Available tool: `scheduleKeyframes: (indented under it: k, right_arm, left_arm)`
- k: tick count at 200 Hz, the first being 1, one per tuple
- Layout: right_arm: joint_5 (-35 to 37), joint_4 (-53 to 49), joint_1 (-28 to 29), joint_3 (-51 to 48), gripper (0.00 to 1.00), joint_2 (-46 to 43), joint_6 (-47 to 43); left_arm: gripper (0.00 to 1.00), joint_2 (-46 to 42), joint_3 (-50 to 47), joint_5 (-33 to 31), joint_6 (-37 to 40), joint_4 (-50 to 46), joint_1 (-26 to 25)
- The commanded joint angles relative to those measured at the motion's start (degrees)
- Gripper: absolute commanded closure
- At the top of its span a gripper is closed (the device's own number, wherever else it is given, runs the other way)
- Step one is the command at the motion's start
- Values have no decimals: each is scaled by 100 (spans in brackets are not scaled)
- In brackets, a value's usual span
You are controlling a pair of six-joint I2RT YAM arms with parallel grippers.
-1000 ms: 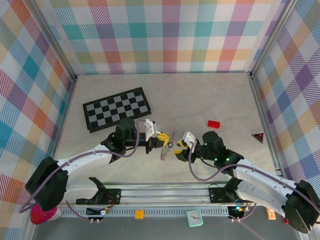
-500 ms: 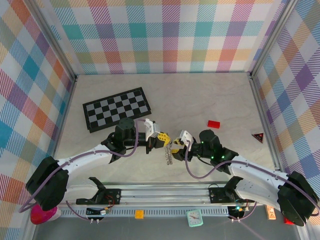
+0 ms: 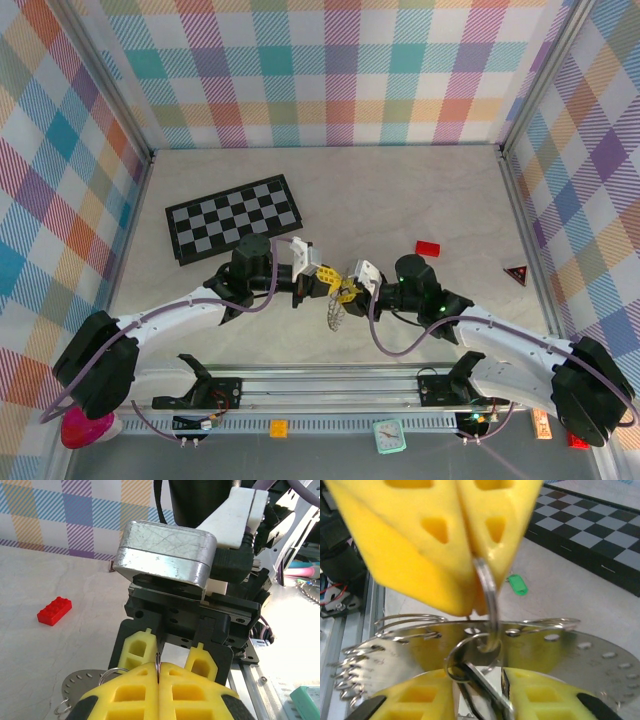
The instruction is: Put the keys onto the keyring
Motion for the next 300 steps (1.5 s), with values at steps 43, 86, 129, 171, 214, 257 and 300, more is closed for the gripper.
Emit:
scheduleKeyframes:
  k: [43,86,129,171,214,257,300]
  right_arm:
    - [-156,-434,-23,401,94,-159,-143]
    - [-6,-783,-19,508,100,-212,-259]
    - [155,-1160,-19,754,100,-223,-428]
    - [522,-1489,-19,935,100,-232,-661]
    - [658,-1759,-19,1100,100,-300,-783]
    - [807,-2091,-19,1257,100,-389,-890]
    - [879,-2215,-19,1439,100,-382,-898]
  left_arm:
    - [100,-233,191,-458,624,-445,72]
    - [100,-363,195,-654,860,-722,72]
    - [100,-346,339,-643,1229,-1305,68]
    - [100,-354,397,-644,1404,-1624,64]
    - [91,-383,304,-813,1298,-1518,63]
    - [60,-589,-200,-1626,375,-201,73]
    - [54,-1212,-572,-3242,-271,457,72]
